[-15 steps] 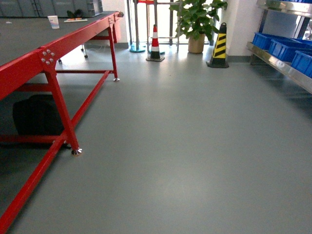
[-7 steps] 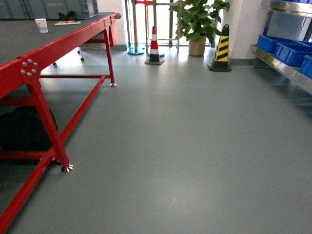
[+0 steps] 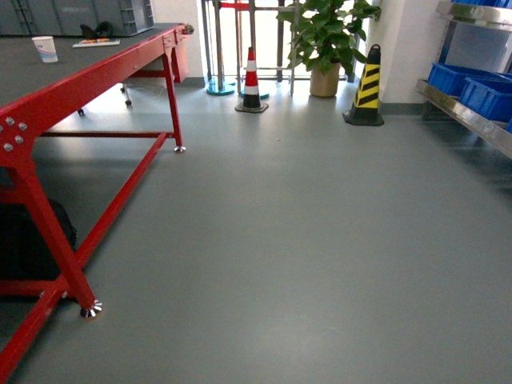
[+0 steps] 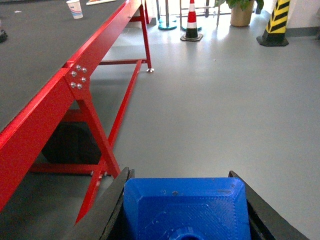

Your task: Sort blue parts and orange caps into right shelf containers

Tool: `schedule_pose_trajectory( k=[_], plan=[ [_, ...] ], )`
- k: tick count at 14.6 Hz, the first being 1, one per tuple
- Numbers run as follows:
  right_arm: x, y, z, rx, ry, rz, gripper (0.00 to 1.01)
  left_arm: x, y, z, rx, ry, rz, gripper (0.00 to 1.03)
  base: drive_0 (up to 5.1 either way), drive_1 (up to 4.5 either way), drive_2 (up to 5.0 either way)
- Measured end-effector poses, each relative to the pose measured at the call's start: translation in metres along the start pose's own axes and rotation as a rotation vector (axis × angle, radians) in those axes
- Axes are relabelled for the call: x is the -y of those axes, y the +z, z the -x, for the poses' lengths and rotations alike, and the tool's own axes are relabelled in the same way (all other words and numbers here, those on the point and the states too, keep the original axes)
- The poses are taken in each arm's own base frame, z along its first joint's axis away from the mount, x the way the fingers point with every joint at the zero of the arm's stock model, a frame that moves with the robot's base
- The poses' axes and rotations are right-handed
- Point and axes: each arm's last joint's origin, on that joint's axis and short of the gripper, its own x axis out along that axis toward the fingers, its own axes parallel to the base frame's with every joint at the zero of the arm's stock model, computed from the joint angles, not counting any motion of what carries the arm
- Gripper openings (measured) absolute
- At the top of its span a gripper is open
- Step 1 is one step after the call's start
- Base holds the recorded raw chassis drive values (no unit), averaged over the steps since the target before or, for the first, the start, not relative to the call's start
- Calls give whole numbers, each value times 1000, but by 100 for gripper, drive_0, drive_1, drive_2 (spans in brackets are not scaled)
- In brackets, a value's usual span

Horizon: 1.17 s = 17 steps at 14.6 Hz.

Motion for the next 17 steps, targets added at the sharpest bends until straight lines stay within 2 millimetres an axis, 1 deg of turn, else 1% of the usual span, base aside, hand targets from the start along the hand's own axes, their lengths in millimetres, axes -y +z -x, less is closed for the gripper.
schedule_pose_trajectory(
  k=[2, 7, 17],
  plan=[
    [0, -1, 0, -6, -1, 1, 43, 0, 0, 0, 3, 0, 0, 44, -27, 407, -460],
    [0, 0, 0, -4, 0, 1, 43, 0, 0, 0, 0, 3, 0, 44, -186, 243, -614],
    [0, 0, 0, -4, 0, 1, 43, 0, 0, 0, -1, -2, 0, 44, -164, -164, -164]
  ],
)
